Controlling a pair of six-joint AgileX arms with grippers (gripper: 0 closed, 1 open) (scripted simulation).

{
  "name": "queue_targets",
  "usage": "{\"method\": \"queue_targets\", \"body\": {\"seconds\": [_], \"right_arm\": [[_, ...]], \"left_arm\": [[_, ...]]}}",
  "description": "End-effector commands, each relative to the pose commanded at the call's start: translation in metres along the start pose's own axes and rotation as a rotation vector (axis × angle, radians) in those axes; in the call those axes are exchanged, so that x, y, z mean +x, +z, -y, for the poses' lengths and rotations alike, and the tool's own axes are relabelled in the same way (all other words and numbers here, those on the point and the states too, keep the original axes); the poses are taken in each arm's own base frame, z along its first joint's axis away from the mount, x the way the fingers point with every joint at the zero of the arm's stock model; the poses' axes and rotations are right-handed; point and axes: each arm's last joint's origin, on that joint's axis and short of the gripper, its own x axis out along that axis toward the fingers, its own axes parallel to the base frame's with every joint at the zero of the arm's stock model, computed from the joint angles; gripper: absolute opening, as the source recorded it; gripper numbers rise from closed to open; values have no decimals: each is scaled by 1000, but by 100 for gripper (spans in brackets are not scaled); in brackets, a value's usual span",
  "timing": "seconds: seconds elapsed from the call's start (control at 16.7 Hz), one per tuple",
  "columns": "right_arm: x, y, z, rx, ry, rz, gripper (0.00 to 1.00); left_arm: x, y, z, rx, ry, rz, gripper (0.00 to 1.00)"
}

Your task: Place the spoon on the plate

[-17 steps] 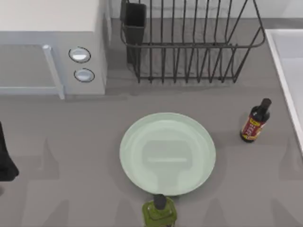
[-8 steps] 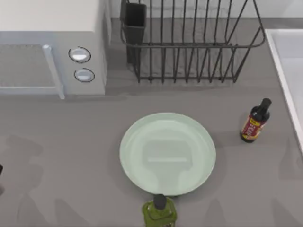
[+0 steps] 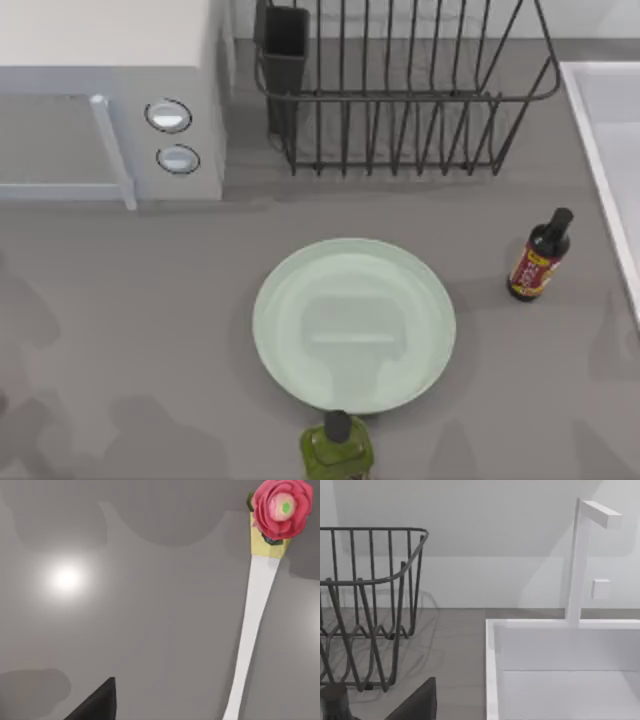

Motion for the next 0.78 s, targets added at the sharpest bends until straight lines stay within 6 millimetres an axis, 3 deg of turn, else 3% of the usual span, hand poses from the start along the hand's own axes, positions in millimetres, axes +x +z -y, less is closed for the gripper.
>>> {"method": "queue_targets", "body": {"seconds": [0.3,0.66,0.78], "right_arm": [[0,0,0,0,0,0,100],[0,0,0,0,0,0,100],[0,0,0,0,0,0,100]], "left_arm": [[7,-1,-26,123,-179,-73,100],[8,0,-26,130,-183,-74,100],[17,-1,-26,127,-187,-75,100]]}}
